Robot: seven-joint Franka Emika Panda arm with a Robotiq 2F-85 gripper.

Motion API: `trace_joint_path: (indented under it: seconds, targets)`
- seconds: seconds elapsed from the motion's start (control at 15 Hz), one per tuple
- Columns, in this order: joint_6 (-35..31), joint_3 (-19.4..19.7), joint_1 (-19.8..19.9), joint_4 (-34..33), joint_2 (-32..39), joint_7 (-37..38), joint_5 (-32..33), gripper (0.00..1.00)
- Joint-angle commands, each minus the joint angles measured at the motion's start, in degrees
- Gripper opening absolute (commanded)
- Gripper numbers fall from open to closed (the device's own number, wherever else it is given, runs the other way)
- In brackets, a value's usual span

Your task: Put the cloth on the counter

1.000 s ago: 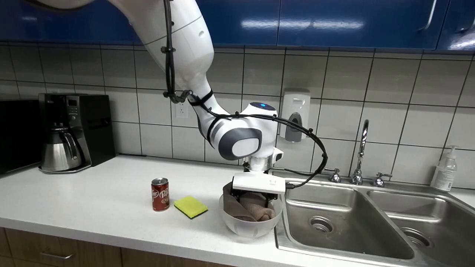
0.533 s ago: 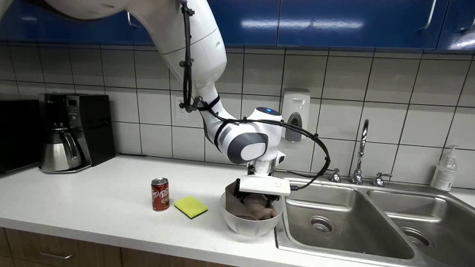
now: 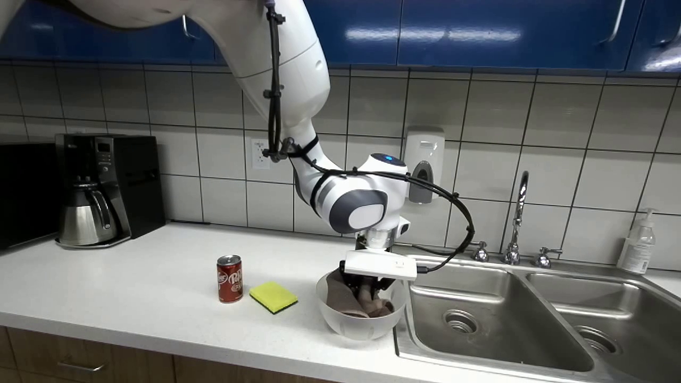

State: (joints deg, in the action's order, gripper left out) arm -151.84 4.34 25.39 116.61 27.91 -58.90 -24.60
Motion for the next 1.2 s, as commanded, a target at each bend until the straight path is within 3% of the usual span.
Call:
trace_joint_path:
  seconds: [0.0,0.13,1.13]
  targets:
    - [2.27,-1.75,2.22,-1.29,-0.1,0.18,1.02,0.04]
    - [2.19,-1.71,2.25,-0.94,-0.49,0.2,1.05,0.0]
    - [0.09,-2.21,1.76,4.9,-11.77,-2.04,-1.86,0.03]
